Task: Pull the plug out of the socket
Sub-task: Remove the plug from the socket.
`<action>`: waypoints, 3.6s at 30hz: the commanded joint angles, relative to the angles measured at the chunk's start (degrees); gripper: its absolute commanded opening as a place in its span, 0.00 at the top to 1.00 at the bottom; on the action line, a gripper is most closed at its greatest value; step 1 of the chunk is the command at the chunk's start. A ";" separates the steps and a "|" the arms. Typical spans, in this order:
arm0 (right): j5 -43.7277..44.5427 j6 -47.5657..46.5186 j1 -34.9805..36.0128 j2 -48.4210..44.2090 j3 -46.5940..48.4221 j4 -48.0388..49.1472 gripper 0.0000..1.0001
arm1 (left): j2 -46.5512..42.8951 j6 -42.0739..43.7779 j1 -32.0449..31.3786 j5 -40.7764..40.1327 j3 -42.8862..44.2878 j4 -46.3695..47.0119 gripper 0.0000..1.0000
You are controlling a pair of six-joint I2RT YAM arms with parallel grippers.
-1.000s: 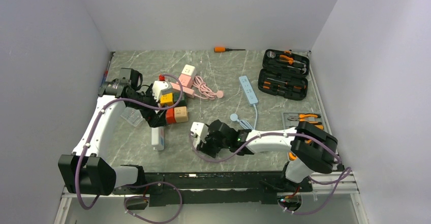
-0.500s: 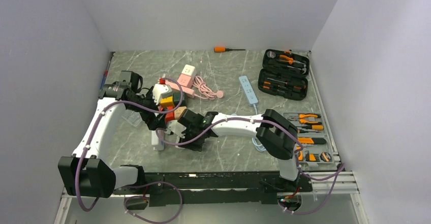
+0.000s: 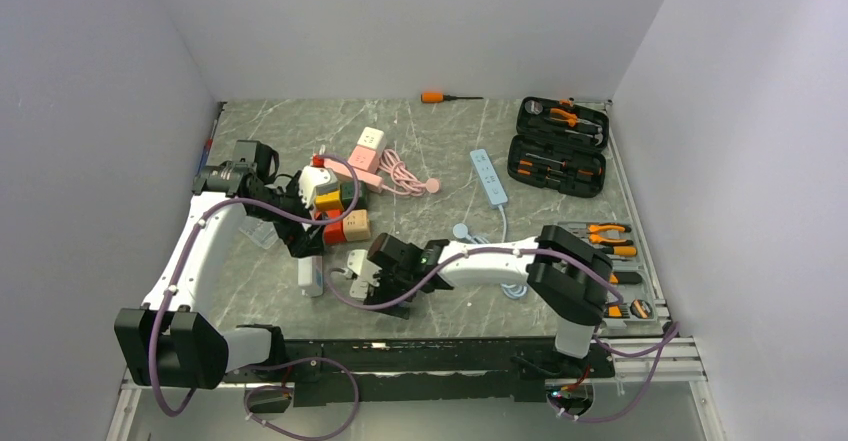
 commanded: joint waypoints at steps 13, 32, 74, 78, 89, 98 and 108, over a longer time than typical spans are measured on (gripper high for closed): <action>-2.28 2.43 0.87 -4.43 -14.20 19.54 0.11 | -1.64 1.31 0.21 2.21 3.38 -2.43 0.01; -5.38 8.14 -2.28 -18.69 -17.31 16.13 1.00 | -17.52 24.88 0.08 4.58 3.02 -2.54 0.01; -23.13 21.66 -10.92 -29.15 0.61 8.94 1.00 | -35.96 44.93 -30.26 -7.98 -22.07 39.38 0.04; -22.93 21.74 -10.56 -29.33 -0.06 8.69 1.00 | -34.38 43.97 -30.28 -9.81 -20.49 40.73 0.18; -22.45 21.18 -10.51 -27.95 1.03 8.38 1.00 | -35.19 43.92 -31.43 -8.17 -19.54 37.22 0.41; -23.67 20.76 -10.53 -26.48 4.76 7.62 1.00 | -38.55 46.96 -35.20 -10.98 -24.67 33.24 0.36; -25.07 21.62 -10.57 -26.14 4.48 8.22 1.00 | -34.86 43.38 -37.45 -17.55 -24.28 38.97 0.43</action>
